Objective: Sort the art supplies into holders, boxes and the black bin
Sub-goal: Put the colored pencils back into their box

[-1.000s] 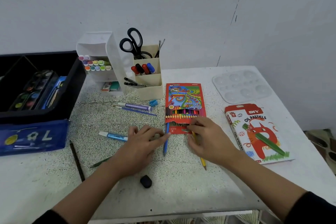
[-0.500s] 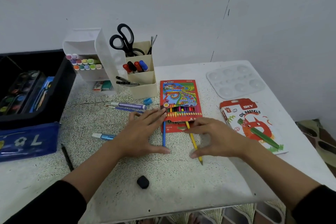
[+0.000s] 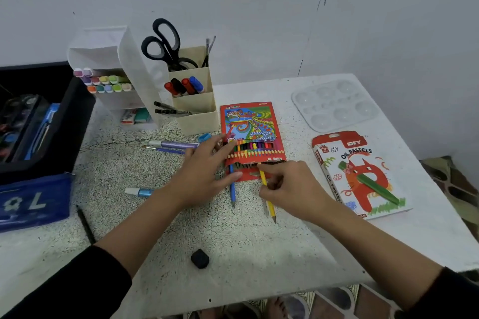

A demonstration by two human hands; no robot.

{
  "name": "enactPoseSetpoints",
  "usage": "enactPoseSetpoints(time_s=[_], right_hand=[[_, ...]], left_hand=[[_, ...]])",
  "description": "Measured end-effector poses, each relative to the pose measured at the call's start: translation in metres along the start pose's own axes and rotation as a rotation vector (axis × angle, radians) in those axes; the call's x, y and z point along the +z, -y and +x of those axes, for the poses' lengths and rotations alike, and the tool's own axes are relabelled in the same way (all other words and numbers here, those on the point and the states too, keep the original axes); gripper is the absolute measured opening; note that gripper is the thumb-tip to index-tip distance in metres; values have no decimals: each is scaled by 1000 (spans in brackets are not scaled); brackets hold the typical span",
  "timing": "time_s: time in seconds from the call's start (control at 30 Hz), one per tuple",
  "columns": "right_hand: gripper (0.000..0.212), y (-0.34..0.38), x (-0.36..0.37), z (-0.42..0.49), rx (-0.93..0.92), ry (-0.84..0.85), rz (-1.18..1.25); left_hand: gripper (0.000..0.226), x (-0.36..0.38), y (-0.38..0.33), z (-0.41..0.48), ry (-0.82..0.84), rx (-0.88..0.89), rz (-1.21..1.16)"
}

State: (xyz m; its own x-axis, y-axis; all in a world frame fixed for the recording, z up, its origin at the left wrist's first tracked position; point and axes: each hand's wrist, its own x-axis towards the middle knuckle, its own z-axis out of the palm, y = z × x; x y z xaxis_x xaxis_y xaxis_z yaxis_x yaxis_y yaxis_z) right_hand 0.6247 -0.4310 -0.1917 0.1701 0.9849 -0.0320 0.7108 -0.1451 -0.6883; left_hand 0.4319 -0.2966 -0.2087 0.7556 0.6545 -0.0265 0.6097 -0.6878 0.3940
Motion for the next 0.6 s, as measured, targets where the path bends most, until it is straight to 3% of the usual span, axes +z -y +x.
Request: enactPoseSetpoints(time_s=[0.3,0.5,0.6], right_hand=[[22,7,4,5,69,-16,-68],[19,6,6,-1,133,-66,-39],[24,8,6,3,71,-30,-181]], left_hand=[[73,-1,-2,14,-11,-40,-34],[71,-2,-8,16,-8,-45,8],[69,-1,-7,17,9,-43,-11]])
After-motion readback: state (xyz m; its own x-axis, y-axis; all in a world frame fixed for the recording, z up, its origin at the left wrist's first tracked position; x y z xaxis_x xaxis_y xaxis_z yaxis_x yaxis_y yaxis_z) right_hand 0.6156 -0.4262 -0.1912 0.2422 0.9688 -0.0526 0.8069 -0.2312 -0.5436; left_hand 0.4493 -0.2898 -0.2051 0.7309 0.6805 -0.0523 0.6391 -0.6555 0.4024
